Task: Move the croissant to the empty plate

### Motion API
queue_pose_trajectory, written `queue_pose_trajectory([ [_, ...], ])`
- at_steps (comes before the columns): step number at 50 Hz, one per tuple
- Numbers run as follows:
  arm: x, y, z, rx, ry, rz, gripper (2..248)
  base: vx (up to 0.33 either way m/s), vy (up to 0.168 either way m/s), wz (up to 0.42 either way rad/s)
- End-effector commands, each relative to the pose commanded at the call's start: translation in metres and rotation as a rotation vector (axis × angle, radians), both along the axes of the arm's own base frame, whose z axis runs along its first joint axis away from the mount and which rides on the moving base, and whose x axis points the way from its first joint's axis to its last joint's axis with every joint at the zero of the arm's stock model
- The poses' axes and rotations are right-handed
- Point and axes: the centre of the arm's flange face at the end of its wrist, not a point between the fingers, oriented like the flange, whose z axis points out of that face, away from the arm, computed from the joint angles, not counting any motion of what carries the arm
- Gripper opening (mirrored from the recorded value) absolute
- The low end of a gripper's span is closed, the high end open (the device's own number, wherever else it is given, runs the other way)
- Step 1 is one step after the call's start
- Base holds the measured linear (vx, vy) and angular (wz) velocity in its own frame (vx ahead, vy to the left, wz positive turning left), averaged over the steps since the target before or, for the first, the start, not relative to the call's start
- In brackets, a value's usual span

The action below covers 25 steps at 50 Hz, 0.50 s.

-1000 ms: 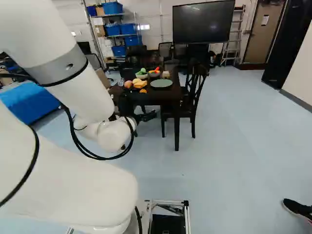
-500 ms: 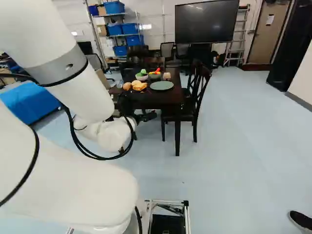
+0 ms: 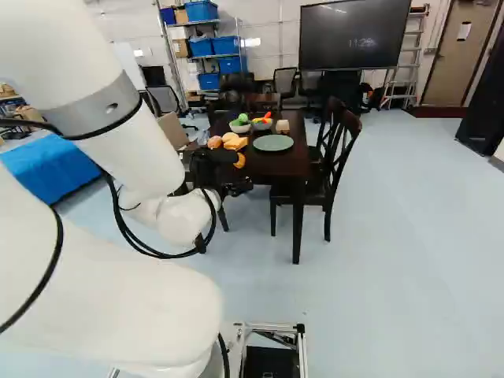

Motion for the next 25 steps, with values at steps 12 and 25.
queue_pose_trajectory([
  [12,0.0,0.0,0.0,0.0,0.0,0.0,247,0.141,0.017,0.071],
  [25,0.0,0.0,0.0,0.0,0.0,0.0,247,0.146,0.003,0.005],
])
